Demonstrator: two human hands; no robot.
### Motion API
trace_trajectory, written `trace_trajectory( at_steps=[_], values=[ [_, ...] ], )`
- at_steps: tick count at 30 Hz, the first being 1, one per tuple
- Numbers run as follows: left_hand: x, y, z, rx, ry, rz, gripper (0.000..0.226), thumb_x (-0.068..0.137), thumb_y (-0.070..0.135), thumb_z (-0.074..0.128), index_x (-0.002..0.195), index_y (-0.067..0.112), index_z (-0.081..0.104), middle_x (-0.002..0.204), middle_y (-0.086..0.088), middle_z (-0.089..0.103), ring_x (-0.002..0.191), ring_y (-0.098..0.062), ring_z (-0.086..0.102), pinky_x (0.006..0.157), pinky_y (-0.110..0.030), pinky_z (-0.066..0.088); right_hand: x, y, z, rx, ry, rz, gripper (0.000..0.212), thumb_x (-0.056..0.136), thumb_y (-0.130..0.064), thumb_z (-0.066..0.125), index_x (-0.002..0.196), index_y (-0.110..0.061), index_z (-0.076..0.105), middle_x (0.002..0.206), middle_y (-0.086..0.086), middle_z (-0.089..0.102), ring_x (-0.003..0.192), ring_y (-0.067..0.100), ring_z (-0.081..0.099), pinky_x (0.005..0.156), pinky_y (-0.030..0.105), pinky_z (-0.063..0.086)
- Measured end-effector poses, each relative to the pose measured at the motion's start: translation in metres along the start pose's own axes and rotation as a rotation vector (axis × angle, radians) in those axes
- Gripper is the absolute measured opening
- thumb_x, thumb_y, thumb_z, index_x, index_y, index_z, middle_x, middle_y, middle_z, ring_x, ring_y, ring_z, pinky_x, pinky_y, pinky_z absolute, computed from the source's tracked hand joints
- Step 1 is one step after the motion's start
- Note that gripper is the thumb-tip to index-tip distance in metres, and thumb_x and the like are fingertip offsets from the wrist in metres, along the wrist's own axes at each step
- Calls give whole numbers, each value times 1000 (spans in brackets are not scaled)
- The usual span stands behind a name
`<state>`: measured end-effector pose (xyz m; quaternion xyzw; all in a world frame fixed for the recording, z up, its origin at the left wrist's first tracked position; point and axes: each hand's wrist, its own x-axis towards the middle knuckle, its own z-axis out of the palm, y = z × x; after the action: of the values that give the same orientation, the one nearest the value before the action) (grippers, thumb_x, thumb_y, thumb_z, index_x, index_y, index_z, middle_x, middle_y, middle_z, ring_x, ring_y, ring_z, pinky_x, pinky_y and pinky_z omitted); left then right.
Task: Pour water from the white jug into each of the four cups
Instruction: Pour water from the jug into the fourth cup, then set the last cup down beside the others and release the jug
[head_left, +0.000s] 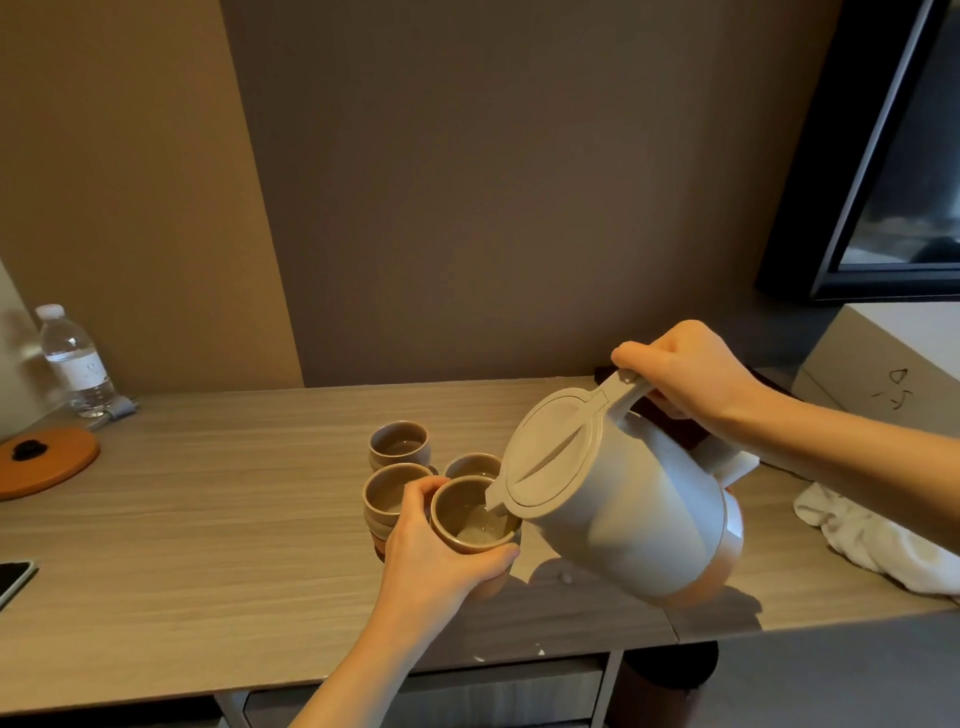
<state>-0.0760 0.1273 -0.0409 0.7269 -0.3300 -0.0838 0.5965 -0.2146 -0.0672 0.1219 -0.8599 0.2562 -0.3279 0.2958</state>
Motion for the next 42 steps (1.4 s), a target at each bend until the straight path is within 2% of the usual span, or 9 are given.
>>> trace_trajectory(
  at_steps=[2,4,8,12,16,24,30,35,42],
  values=[
    [4,3,-1,-8,0,5,87,38,45,94,108,43,43,105,23,53,101,-3,53,77,-20,47,-1,5,-3,50,31,36,49,82,-32,57,50,6,59,52,20,53,46,17,49,45,22,45],
    [7,8,-3,-23,-1,13,88,35,49,92,108,43,44,106,23,55,102,-4,54,80,-24,49,-2,11,-6,113,60,87,48,81,-33,58,51,4,60,50,11,54,49,18,50,44,18,45],
    [17,17,-5,-26,-10,28,92,38,46,93,115,42,43,109,22,53,105,-4,52,81,-25,48,-5,20,-11,274,111,207,40,78,-38,60,45,-15,61,41,-4,51,51,14,52,53,25,46],
    [30,25,-4,-18,-18,16,96,46,35,96,123,39,40,111,20,53,103,-7,53,77,-22,50,-8,26,-16,394,175,296,34,78,-37,61,53,-13,60,44,-4,55,57,15,53,59,28,45],
    [44,31,-3,-36,-36,6,86,50,33,94,121,37,45,109,21,55,98,-6,54,69,-16,45,-12,32,-21,490,201,373,34,81,-36,59,55,-13,57,36,-8,47,52,14,45,56,27,39],
    [90,31,3,-36,-22,-47,78,47,35,94,114,32,53,100,17,60,89,2,56,60,-12,44,-12,52,-18,613,258,483,33,81,-35,60,59,-11,60,37,-6,47,34,5,39,48,23,34],
    [139,27,8,56,16,-107,83,53,40,92,121,30,44,103,12,49,100,-16,49,76,-36,52,-10,73,-11,630,267,494,35,83,-34,59,58,-9,61,41,-2,45,38,8,39,52,27,35],
    [171,15,16,128,-12,-132,84,59,39,90,124,31,37,114,4,46,105,-20,47,75,-34,44,-4,86,-6,628,270,502,34,84,-34,59,62,-8,63,39,-5,48,36,6,41,48,24,36],
    [203,-7,29,258,-79,-146,81,60,46,87,122,29,38,114,2,49,104,-21,50,78,-35,46,8,98,2,627,255,496,34,84,-32,60,59,-9,64,39,-5,49,34,5,42,42,18,36]
  ],
)
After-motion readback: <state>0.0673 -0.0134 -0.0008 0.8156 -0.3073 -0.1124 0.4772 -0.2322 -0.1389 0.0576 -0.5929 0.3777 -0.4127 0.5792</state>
